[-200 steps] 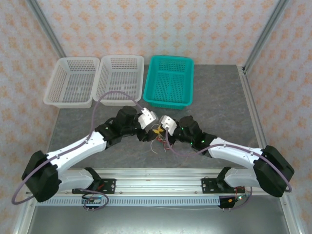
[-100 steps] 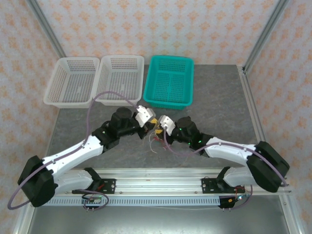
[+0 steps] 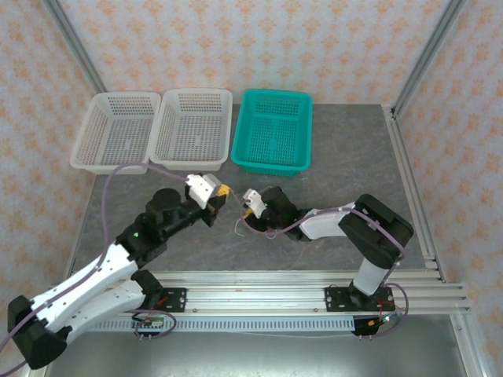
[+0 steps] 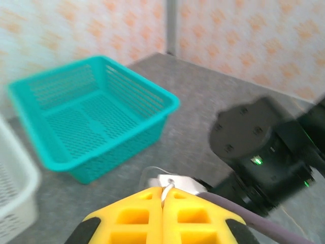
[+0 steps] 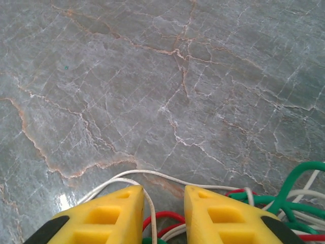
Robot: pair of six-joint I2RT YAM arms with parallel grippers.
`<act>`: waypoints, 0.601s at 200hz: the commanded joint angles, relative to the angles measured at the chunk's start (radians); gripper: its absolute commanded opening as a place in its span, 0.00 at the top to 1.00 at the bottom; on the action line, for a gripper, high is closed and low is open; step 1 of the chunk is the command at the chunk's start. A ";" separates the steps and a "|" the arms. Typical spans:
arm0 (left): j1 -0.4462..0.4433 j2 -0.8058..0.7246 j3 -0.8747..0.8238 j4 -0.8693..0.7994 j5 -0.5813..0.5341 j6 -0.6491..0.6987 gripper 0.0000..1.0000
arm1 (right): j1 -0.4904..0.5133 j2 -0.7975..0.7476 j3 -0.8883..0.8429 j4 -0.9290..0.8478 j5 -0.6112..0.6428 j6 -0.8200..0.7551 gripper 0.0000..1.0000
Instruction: Untangle the cables
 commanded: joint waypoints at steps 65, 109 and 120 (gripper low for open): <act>0.307 -0.030 0.438 -0.413 -0.406 -0.164 1.00 | 0.000 0.028 0.005 -0.168 0.097 0.074 0.70; 0.434 0.046 0.631 -0.463 -0.448 -0.094 1.00 | 0.000 -0.034 -0.011 -0.206 0.127 0.051 0.66; 0.468 0.071 0.667 -0.462 -0.455 -0.083 1.00 | -0.001 -0.033 -0.022 -0.197 0.146 0.046 0.65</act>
